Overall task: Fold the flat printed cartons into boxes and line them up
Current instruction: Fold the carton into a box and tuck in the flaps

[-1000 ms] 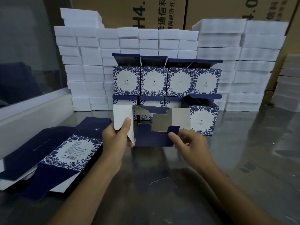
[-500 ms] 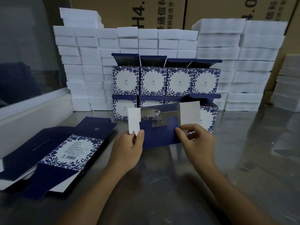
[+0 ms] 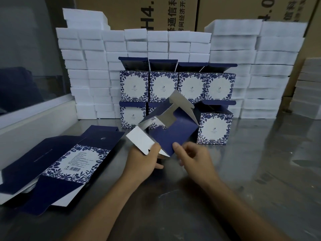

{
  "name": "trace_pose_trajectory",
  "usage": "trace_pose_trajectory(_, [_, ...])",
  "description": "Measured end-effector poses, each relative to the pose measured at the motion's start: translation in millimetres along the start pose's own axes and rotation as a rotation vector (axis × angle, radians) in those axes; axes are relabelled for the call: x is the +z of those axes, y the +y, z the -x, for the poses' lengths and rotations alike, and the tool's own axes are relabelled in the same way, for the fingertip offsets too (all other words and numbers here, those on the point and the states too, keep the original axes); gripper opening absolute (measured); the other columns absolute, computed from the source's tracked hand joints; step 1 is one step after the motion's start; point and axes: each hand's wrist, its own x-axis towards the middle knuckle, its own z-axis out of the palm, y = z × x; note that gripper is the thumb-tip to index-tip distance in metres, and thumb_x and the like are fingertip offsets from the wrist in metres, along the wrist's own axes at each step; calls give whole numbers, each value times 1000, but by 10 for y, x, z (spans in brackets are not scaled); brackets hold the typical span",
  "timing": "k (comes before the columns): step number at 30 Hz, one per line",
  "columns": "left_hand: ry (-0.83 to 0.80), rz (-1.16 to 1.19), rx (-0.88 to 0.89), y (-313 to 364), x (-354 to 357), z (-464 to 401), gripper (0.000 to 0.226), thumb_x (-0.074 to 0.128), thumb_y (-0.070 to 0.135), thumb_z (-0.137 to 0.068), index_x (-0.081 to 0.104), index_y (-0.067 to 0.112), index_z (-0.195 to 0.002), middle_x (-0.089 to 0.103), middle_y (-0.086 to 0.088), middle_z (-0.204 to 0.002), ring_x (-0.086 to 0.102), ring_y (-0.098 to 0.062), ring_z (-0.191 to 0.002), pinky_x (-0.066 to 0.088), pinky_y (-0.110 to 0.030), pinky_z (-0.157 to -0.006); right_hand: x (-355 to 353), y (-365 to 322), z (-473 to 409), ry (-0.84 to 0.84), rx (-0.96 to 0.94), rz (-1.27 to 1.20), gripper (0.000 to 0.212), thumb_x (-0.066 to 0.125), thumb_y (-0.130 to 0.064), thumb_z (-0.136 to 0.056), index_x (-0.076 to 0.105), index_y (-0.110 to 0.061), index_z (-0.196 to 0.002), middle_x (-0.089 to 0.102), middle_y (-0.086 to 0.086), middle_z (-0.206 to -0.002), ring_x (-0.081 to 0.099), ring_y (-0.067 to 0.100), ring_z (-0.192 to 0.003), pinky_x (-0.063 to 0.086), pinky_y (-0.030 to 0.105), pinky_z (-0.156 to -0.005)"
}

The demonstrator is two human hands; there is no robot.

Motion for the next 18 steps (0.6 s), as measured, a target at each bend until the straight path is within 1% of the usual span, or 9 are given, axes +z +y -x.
trace_pose_trajectory(2, [-13, 33, -22, 33, -1, 14, 21, 54, 8, -94, 66, 18, -80, 74, 6, -70, 73, -14, -69, 55, -25, -48, 34, -24, 26, -77, -26, 37, 49, 61, -49, -94, 63, -9, -64, 65, 9, -62, 62, 30, -62, 52, 43, -65])
trace_pose_trajectory(4, [-19, 70, -33, 60, -4, 26, 22, 52, 5, -93, 66, 18, -80, 74, 4, -69, 73, -15, -71, 56, -27, -49, 66, -38, 31, -107, -38, 82, 53, 56, -51, -96, 65, -9, -64, 66, 8, -62, 63, 25, -61, 54, 46, -68])
trace_pose_trajectory(6, [-19, 87, -47, 74, -7, 28, 22, 51, 5, -93, 65, 17, -80, 73, 2, -69, 74, -16, -70, 56, -29, -50, 90, -49, 35, -123, -45, 102, 52, 53, -49, -99, 66, -13, -63, 66, 4, -59, 62, 17, -57, 54, 46, -70])
trace_pose_trajectory(7, [-17, 93, -55, 79, -6, 28, 22, 51, 5, -93, 65, 16, -80, 73, 2, -68, 74, -17, -70, 56, -29, -50, 97, -53, 39, -120, -54, 108, 51, 53, -48, -99, 66, -15, -62, 66, 3, -58, 62, 16, -55, 54, 45, -70])
trace_pose_trajectory(10, [-10, 113, -77, 75, -8, 19, 20, 51, 4, -92, 64, 13, -80, 72, -5, -69, 74, -21, -70, 56, -30, -51, 103, -49, 52, -107, -82, 127, 49, 54, -43, -101, 65, -15, -62, 65, 4, -58, 61, 18, -55, 54, 46, -68])
trace_pose_trajectory(12, [-21, 100, -86, 62, -7, 14, 17, 52, 4, -91, 64, 10, -81, 72, -14, -75, 74, -23, -73, 57, -31, -52, 102, -44, 52, -106, -80, 150, 48, 54, -39, -101, 66, -14, -62, 65, 5, -58, 61, 20, -55, 53, 46, -67])
trace_pose_trajectory(14, [-31, 85, -82, 43, -2, 17, 16, 51, 4, -92, 64, 10, -84, 72, -18, -81, 74, -23, -74, 57, -31, -53, 102, -35, 52, -103, -74, 155, 48, 53, -36, -102, 66, -13, -62, 64, 6, -57, 60, 20, -55, 53, 45, -66])
trace_pose_trajectory(16, [-25, 78, -74, 32, -1, 17, 16, 51, 4, -92, 64, 9, -85, 72, -17, -83, 74, -22, -73, 57, -32, -52, 105, -25, 61, -95, -71, 148, 48, 53, -35, -102, 65, -13, -60, 64, 4, -57, 58, 15, -52, 53, 43, -66])
trace_pose_trajectory(18, [-11, 74, -68, 33, -6, 14, 15, 53, 4, -91, 64, 10, -83, 72, -11, -75, 74, -20, -71, 57, -30, -50, 111, -12, 73, -92, -72, 122, 50, 53, -37, -102, 65, -15, -60, 64, 1, -56, 56, 8, -49, 51, 36, -61])
